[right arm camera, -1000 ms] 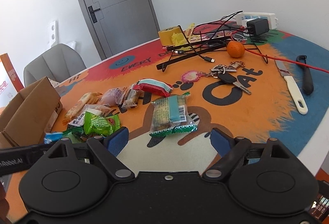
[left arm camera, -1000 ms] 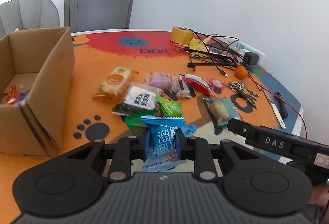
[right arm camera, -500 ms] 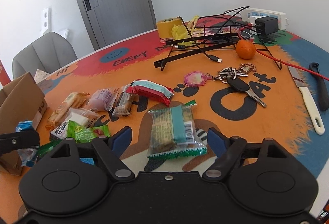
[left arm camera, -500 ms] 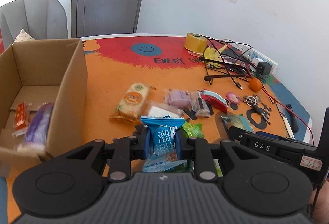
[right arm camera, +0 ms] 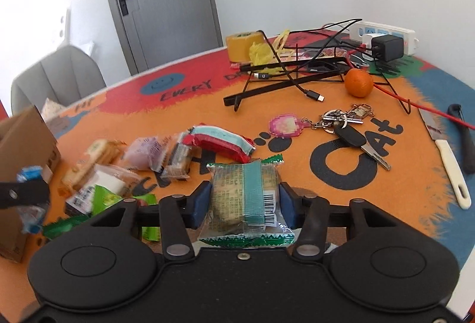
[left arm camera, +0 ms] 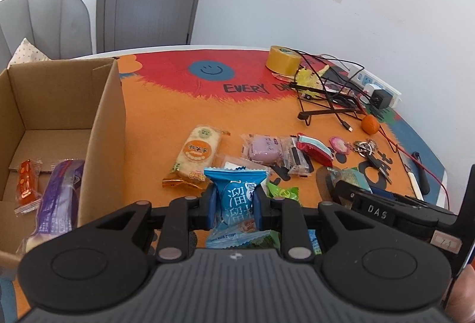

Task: Organize snacks
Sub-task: 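Lower both packets into the box and open both tools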

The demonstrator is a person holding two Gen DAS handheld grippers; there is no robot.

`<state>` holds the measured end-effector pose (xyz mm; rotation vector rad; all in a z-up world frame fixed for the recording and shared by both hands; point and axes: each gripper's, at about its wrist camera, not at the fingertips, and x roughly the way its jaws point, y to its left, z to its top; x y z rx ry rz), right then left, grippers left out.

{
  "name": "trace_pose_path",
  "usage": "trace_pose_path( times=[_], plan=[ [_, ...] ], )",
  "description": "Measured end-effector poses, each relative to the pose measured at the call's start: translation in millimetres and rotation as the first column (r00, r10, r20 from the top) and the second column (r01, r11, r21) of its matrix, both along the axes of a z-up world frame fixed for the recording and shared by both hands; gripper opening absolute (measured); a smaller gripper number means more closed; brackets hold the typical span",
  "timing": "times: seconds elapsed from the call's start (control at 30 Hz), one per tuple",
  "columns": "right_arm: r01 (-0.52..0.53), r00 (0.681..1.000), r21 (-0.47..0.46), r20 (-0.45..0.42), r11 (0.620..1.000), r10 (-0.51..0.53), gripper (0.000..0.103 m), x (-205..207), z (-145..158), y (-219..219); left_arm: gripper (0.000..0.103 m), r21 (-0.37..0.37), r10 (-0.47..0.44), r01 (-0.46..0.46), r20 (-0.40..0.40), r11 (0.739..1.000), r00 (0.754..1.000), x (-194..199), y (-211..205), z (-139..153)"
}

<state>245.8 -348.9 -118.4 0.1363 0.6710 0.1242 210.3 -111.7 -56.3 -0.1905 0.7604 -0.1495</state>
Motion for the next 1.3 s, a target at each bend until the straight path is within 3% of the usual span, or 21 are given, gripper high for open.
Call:
trace_pose_path(
  times=[0.33, 0.63, 1.3],
  plan=[
    [0.006, 0.999, 0.010, 0.046, 1.000, -0.007, 0.049, -16, 26, 12, 0.023, -0.018, -0.017, 0.018, 0.024, 1.000, 1.000, -7, 9, 16],
    [-0.056, 0.994, 0.032, 0.101, 0.998, 0.053, 0.049, -26, 55, 38, 0.023, -0.025, 0.017, -0.015, 0.070, 1.000, 0.997, -15, 29, 36],
    [-0.216, 0.966, 0.054, 0.158, 0.975, 0.205, 0.049, -30, 83, 110, 0.024, -0.029, 0.168, -0.166, 0.090, 0.986, 0.982, -37, 101, 51]
  ],
)
